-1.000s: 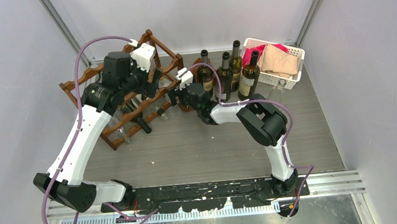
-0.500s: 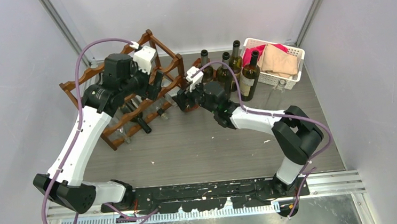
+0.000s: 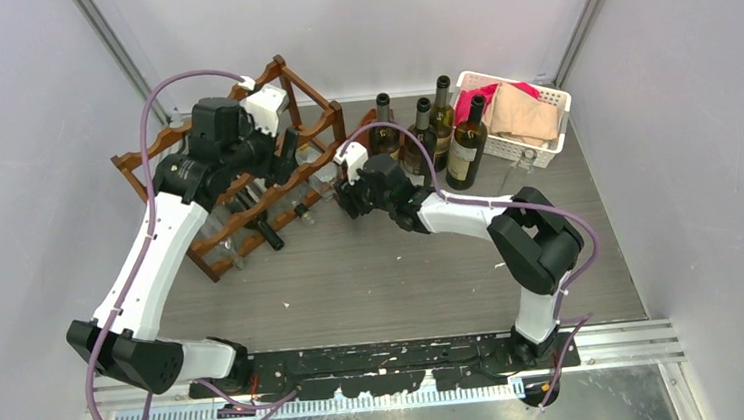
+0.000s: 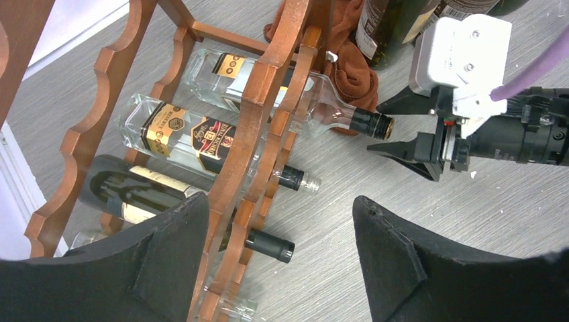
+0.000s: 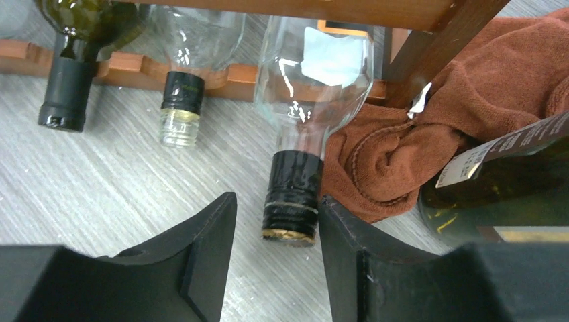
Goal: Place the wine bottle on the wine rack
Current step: Place the wine bottle in the wine rack.
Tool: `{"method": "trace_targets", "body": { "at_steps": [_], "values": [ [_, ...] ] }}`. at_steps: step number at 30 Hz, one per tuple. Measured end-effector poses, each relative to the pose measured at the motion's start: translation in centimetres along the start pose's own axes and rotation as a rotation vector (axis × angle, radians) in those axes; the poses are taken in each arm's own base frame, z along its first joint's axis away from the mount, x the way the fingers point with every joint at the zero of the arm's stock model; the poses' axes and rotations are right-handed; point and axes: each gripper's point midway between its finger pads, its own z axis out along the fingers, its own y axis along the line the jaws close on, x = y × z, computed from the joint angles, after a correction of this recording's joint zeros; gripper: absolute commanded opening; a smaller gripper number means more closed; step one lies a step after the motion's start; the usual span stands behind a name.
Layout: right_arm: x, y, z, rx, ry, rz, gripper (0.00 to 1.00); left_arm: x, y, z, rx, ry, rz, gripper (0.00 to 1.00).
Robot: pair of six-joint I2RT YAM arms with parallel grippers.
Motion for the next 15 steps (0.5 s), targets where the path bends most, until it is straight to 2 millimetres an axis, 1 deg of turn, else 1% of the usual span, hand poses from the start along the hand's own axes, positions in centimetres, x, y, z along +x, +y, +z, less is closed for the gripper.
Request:
{"method": "trace_targets", "body": {
  "at_steps": [2,6,13,14,15],
  "values": [
    [0.0,-0.3,0.5,0.006,0.007,-0.003,0.45,0.0,0.1,0.0,-0.002,0.001,-0.002,0.78],
    [0.1,-0.9,1.1,0.013,0.021,-0.006,0.42,0.3,0.5,-0.1,-0.008,0.008,-0.007,0.77],
    [0.7,-1.2,1.6,0.014,0.052,-0.005,0.47,0.5,1.0,0.0,-0.020,0.017,-0.012,0.78],
    [0.9,-1.2,1.6,0.015,0.060,-0.005,0.46,0.6,1.1,0.1,-0.021,0.021,-0.013,0.78],
    [1.0,-1.2,1.7,0.015,0.063,-0.005,0.43,0.7,1.2,0.2,-0.021,0.024,-0.013,0.78]
  ]
}}
